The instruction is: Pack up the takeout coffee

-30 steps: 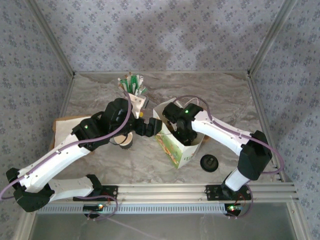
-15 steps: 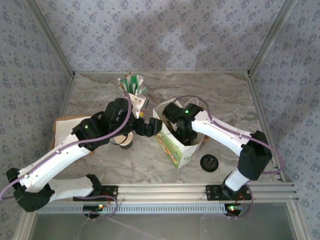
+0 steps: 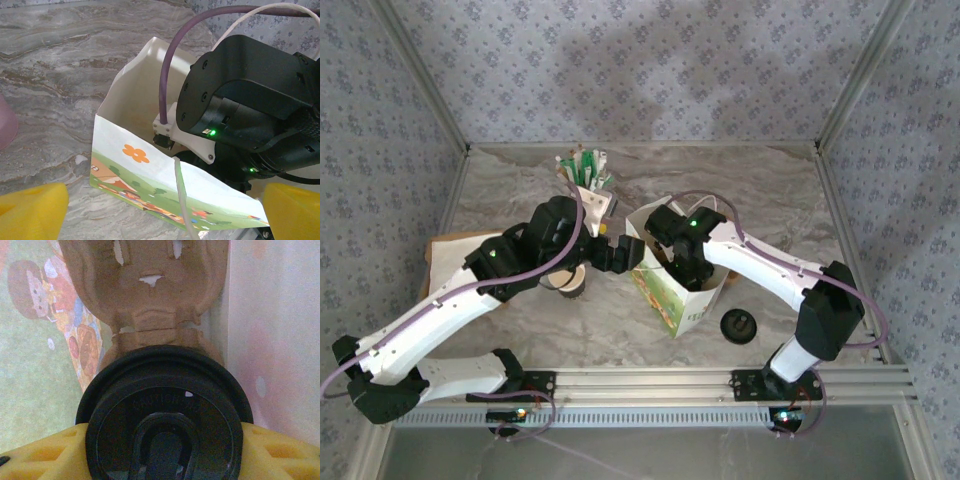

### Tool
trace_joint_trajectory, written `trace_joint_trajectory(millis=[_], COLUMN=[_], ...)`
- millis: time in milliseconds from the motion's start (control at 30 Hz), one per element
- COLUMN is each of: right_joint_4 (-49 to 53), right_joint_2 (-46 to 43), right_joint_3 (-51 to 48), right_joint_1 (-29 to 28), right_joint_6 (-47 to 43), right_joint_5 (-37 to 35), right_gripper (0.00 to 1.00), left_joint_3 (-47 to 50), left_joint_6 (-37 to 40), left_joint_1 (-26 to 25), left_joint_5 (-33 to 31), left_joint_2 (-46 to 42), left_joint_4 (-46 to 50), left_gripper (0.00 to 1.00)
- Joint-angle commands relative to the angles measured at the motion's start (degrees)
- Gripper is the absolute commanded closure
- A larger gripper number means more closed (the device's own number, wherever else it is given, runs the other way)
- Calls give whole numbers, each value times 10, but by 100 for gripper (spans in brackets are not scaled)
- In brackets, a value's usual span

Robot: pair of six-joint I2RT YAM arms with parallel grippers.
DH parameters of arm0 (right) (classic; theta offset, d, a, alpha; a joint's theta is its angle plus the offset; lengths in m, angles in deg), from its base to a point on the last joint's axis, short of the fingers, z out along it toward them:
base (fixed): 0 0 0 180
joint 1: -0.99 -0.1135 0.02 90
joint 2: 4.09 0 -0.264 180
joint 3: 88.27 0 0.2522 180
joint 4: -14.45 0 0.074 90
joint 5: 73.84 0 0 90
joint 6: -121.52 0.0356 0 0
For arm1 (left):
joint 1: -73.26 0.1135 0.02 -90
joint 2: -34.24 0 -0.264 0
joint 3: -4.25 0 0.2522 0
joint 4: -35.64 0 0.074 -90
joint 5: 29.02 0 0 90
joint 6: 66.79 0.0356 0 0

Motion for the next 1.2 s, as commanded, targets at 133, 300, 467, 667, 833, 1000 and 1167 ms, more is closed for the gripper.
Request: trace_joint_trajectory(millis=[133, 300, 467, 667, 833, 1000, 1167], right_joint_4=[-16, -29, -53, -69, -69, -65, -63], right_joint_2=[44, 45, 48, 53, 50, 47, 47], right_joint_3=[-36, -50, -76, -103, -99, -95, -92], right_joint_1=[-9, -9, -10, -10, -10, -12, -13], right_joint_6=[-4, -2, 2, 4, 5, 5, 6], right_joint_5=[38, 42, 49, 55, 53, 50, 49], right_gripper=[43, 43, 43, 43, 44, 43, 43], left_joint_3=[-6, -8, -8, -7, -6, -4, -4], left_joint_6=[-2, -2, -2, -4, -5, -6, -6], left_joint_1=[-4, -4, -5, -4, -4, -4, -4], left_joint_5=[-6, -5, -6, -6, -4, -5, -4], left_joint_2=[2, 5, 5, 5, 4, 4, 4], left_joint_4=[-13, -14, -13, -14, -14, -15, -17], left_gripper=[1, 1, 1, 1, 1, 0, 1])
